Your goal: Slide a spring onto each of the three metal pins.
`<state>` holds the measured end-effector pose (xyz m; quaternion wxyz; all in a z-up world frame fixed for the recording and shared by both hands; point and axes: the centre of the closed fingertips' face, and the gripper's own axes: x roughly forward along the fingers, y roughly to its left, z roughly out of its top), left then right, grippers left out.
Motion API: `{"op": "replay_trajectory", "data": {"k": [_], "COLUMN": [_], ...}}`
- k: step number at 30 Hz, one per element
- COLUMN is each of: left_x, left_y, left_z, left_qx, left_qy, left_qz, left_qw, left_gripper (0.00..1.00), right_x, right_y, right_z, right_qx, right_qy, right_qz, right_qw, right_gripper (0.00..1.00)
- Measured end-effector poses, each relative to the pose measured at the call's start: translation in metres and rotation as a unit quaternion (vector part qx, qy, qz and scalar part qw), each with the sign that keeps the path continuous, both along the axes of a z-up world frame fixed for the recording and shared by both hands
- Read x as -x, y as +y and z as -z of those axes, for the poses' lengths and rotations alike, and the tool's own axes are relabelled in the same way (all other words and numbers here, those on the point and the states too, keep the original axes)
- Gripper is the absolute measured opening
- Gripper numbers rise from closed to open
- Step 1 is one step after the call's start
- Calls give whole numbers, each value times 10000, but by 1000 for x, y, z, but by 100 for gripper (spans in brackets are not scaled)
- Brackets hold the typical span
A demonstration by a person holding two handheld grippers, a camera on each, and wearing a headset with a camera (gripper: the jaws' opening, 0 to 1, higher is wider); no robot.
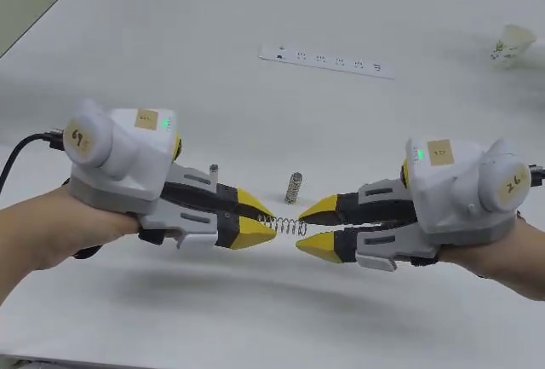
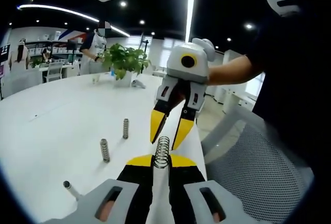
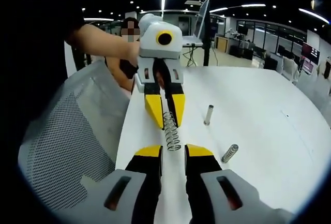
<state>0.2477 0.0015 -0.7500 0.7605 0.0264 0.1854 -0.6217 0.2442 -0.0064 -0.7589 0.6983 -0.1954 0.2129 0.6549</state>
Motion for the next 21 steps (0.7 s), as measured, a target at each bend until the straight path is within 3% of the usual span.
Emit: {"op": "replay_trajectory", "data": {"k": [13,21], "left_x": [1,2], "left_y": [2,1], "left_z": [0,7], "left_qx": [-33,-195], "left_qy": [-10,-87], "left_qz": [26,52], "left_qw": [10000,9998], "left_gripper": [2,2], "right_x": [0,0], "right_y": [2,4], "right_z": [-2,-12], "right_qx": [-10,-38], "right_qy": [35,-113], "right_qz": [-24,-57], "right_qw": [10000,9999], "right_gripper": [7,7]}}
